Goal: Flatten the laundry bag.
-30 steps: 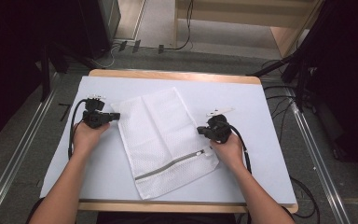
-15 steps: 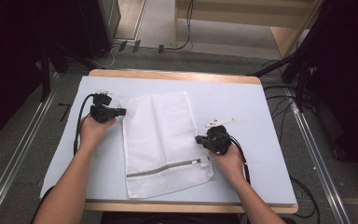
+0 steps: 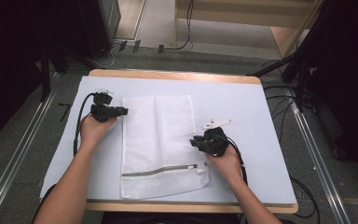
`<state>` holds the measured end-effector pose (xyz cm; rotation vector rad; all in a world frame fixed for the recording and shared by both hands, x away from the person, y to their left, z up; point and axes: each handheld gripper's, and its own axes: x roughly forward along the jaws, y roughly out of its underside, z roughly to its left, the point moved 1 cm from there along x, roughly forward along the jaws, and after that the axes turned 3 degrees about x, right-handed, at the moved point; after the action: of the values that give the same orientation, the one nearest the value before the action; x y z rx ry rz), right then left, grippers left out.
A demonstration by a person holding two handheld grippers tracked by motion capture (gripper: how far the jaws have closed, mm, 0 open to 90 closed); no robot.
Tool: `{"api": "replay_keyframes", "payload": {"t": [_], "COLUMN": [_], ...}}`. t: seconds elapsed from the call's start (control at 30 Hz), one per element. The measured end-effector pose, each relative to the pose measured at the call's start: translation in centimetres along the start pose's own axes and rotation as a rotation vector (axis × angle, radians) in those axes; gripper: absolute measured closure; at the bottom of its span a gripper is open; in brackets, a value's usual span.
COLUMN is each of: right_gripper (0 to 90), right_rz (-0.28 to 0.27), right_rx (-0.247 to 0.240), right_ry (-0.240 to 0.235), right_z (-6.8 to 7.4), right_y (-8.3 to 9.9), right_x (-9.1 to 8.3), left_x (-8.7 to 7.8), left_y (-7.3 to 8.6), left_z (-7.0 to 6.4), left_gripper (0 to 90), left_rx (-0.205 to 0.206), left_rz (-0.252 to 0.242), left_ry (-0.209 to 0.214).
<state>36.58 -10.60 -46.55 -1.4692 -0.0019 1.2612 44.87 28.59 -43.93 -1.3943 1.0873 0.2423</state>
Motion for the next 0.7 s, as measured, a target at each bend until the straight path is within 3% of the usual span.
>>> {"api": "replay_keyframes", "payload": {"t": [0.13, 0.4, 0.53, 0.7], "right_gripper": [70.6, 68.3, 67.7, 67.4], "right_rz": [-0.033, -0.056, -0.051, -0.048], "right_rx": [0.009, 0.015, 0.051, 0.061], "right_ry": [0.014, 0.055, 0.064, 0.080], "right_z": [-0.6, -2.2, -3.3, -4.3], "right_y": [-0.8, -2.8, -3.6, -4.5], "right_x": [-0.2, 1.0, 1.8, 3.0], "left_x": [-0.9, -2.5, -2.9, -3.4], "left_y": [0.5, 2.3, 3.2, 4.3], "left_z": [-0.2, -0.9, -1.6, -2.5], "left_gripper": [63.6, 60.6, 60.3, 59.9], "left_rx": [-0.001, -0.010, -0.001, -0.009], "left_rz": [-0.017, -0.002, 0.022, 0.028], "left_ry": [-0.015, -0.001, -0.001, 0.006]}}
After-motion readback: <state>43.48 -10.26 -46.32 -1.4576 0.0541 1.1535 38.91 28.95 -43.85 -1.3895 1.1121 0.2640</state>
